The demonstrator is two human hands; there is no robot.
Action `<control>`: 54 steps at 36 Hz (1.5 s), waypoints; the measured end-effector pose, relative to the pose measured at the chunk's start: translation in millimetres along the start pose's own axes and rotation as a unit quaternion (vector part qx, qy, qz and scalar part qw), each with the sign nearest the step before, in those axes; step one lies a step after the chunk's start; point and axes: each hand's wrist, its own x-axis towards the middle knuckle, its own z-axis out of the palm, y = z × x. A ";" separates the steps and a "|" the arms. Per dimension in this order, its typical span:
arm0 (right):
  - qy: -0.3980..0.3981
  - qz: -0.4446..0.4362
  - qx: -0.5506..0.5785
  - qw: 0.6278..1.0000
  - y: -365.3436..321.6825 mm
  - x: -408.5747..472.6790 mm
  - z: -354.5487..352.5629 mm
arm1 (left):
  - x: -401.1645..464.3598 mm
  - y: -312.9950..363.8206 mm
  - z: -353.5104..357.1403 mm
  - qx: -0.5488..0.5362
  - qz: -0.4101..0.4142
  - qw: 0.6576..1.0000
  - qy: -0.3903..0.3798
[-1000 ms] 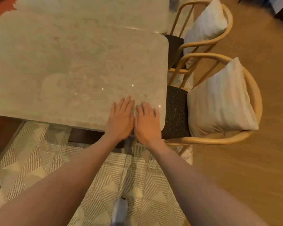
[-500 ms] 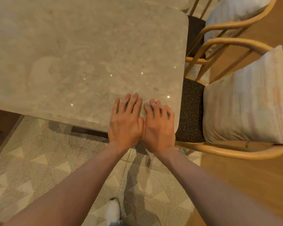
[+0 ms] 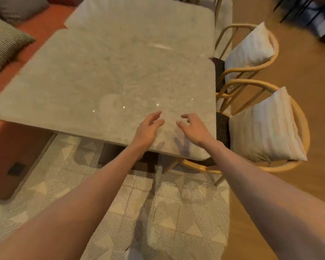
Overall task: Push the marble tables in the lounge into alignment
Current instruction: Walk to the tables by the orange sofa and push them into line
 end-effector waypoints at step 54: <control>0.255 0.112 0.479 0.832 -624.4 272.4 246.8 | 293.3 126.9 -678.8 -0.137 0.009 0.988 -0.064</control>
